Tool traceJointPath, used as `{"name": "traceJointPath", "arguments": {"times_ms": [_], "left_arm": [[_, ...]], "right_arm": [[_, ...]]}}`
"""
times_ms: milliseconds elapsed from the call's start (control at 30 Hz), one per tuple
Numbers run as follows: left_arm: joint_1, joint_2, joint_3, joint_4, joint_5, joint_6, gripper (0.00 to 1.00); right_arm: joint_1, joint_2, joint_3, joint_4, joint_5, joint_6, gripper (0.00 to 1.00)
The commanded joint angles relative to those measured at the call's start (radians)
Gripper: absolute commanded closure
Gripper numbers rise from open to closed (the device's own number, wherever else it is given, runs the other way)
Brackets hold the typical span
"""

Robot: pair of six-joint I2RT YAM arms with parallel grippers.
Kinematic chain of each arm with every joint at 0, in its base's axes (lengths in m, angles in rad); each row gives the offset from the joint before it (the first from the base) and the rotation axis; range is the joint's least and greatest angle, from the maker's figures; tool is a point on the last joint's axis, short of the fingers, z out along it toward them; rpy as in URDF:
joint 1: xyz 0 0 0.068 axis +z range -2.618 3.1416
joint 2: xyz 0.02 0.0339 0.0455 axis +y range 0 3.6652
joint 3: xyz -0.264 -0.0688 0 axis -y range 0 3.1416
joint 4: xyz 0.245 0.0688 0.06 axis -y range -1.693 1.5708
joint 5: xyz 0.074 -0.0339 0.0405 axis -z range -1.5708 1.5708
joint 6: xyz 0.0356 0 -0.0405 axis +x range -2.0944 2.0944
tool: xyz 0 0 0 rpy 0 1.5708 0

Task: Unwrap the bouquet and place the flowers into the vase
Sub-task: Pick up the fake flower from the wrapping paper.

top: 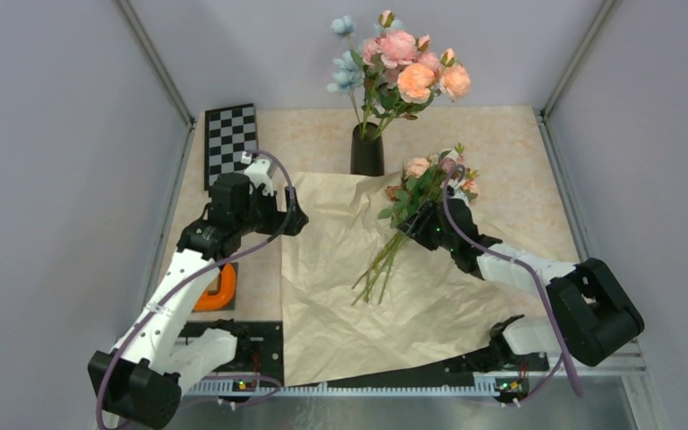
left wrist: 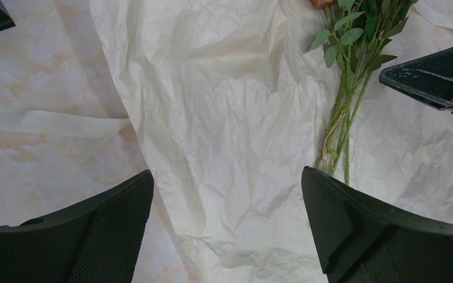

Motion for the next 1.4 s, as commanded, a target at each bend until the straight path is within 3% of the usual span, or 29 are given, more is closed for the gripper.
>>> {"name": "traceJointPath", "arguments": {"times_ms": [0,533,700,1067,1367], "left_arm": [[0.004,-0.002,-0.01,0.042,0.005,0.02,0.01],[0.002,0.017,-0.008,0.04,-0.01,0.022,0.01],[0.002,0.017,-0.008,0.038,-0.018,0.023,0.01],[0.002,0.017,-0.008,0.035,-0.017,0.026,0.01],[0.002,0.008,-0.011,0.034,-0.021,0.026,0.01]], "right_arm": [[-0.003,0.041,0.022,0.1,0.019,0.04,0.54],[0.001,0.202,0.057,0.207,0.022,0.055,0.61],[0.001,0.225,0.062,0.222,0.032,0.071,0.71],[0.002,0.088,-0.006,0.18,0.143,0.08,0.86],[0.001,-0.01,-0.029,0.195,0.147,0.049,1.0]]}}
